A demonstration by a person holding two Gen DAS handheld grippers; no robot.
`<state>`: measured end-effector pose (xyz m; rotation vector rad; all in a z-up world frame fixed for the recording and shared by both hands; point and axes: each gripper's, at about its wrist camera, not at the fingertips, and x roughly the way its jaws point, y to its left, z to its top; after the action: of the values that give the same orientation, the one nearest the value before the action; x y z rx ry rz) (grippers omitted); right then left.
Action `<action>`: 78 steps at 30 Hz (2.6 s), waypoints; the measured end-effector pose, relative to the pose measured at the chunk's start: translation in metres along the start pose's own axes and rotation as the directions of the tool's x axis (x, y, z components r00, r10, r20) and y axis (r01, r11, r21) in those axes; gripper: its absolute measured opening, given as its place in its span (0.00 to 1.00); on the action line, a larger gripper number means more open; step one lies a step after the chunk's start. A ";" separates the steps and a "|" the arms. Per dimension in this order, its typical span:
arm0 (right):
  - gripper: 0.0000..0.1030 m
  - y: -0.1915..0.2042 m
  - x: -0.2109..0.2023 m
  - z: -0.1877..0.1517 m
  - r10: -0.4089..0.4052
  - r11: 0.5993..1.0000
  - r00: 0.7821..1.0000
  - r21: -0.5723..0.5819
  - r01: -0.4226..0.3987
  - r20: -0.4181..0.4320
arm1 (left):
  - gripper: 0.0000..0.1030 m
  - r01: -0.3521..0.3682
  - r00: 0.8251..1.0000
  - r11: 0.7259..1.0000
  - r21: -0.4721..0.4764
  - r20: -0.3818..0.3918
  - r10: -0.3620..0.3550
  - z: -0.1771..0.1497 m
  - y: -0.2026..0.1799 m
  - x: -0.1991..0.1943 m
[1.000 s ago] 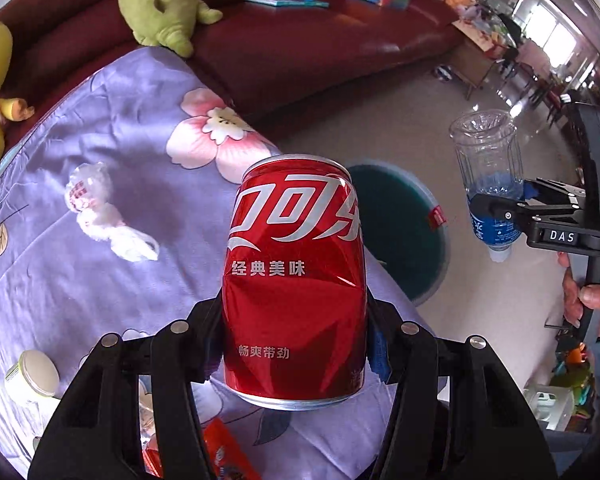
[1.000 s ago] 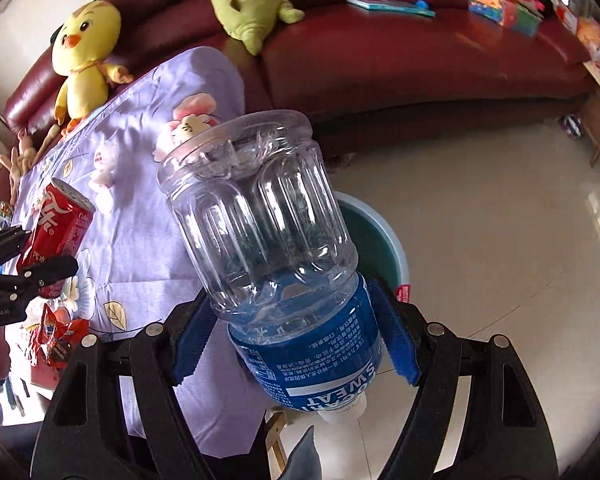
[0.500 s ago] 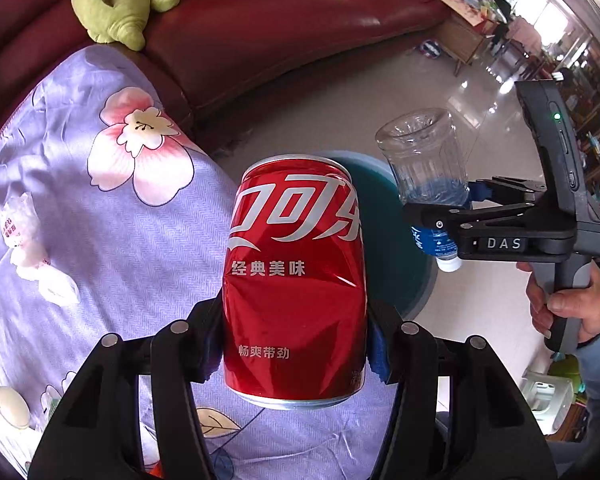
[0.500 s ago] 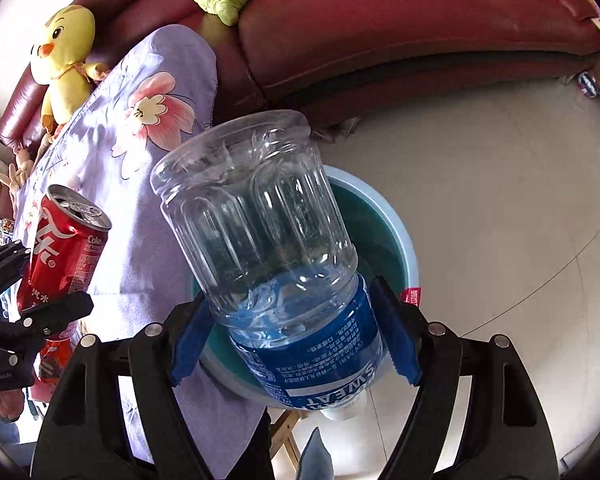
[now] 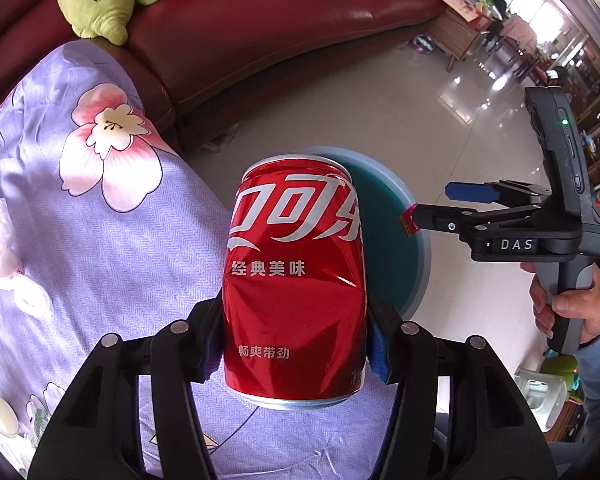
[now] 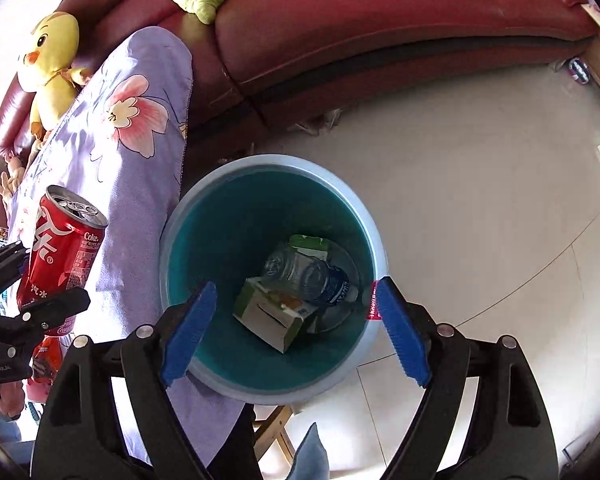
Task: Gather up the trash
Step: 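Open the left tool over the bin to drop the red can, then move both tools back over the remaining trash on the table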
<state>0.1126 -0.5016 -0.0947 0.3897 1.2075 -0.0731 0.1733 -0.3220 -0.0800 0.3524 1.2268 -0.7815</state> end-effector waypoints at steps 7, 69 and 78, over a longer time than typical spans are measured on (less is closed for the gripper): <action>0.81 -0.019 -0.011 -0.013 -0.053 0.998 0.999 0.035 0.054 -0.006 | 0.57 -0.040 0.999 0.999 0.013 -0.005 0.040 0.009 -0.009 0.011; 0.83 0.274 -0.025 -0.122 -0.025 0.923 0.991 -0.383 -0.027 -0.128 | 0.89 -0.126 0.974 0.910 -0.396 0.126 0.189 -0.275 0.174 -0.175; 0.83 0.296 -0.033 -0.152 -0.001 0.902 0.992 -0.428 -0.052 -0.123 | 0.89 -0.105 0.981 0.865 -0.491 0.094 0.172 -0.333 0.160 -0.181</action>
<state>0.0417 -0.1805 -0.0347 0.0197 1.2978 0.2423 0.0287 0.0614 -0.0459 -0.0273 1.2082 -0.3438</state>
